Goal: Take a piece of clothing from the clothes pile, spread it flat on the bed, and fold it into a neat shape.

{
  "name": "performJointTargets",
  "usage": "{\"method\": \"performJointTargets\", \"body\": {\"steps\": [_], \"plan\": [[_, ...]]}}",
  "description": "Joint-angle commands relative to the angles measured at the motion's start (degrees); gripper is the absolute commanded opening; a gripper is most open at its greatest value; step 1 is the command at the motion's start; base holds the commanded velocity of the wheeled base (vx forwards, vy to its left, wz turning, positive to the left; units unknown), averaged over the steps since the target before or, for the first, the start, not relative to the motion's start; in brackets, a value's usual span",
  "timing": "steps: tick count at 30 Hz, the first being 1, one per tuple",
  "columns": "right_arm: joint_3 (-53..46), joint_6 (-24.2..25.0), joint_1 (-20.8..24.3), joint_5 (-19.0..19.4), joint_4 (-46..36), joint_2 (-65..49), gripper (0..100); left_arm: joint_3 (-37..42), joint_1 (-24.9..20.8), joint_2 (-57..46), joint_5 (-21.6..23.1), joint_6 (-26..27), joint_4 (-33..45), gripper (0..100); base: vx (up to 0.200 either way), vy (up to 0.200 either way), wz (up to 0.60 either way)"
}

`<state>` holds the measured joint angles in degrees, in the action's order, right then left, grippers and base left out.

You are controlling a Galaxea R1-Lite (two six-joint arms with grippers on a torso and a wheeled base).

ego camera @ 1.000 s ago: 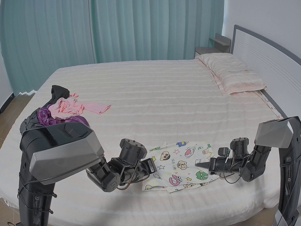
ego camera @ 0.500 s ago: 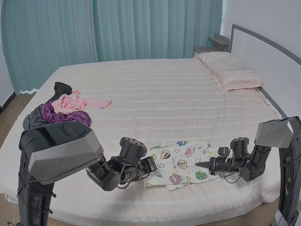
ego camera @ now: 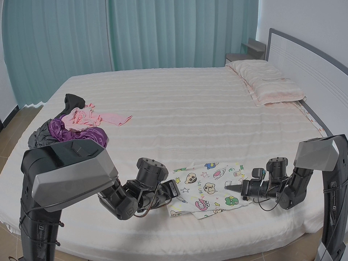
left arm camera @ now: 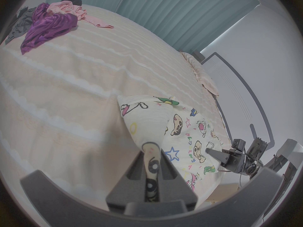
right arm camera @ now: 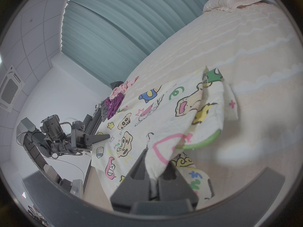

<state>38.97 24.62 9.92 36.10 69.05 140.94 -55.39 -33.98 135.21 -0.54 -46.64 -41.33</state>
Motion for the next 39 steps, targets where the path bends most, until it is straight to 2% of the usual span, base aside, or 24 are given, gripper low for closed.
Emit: {"method": "performJointTargets", "body": {"steps": [1, 29, 35, 39], "plan": [[-0.1, 0.0, 0.0, -0.1, 0.0, 0.0, 0, 0.1, 0.2, -0.5, -0.1, 0.0, 0.1, 0, 0.0, 0.2, 0.0], [-0.7, 0.0, -0.1, -0.7, 0.3, -0.4, 0, 0.7, 1.4, -0.3, -0.1, 0.1, 0.1, 0, 0.0, 0.2, 0.0], [-2.1, -0.3, -1.0, -0.8, 0.4, -0.7, 0, 2.0, 1.5, -0.2, 0.1, 0.1, -0.1, 0, 0.0, 0.0, 0.0], [-3.7, -0.1, -1.6, -1.6, 3.7, -0.3, 0, 2.1, 1.4, -0.2, 0.1, 0.1, -0.2, 0, 0.0, 0.0, 0.0]]}}
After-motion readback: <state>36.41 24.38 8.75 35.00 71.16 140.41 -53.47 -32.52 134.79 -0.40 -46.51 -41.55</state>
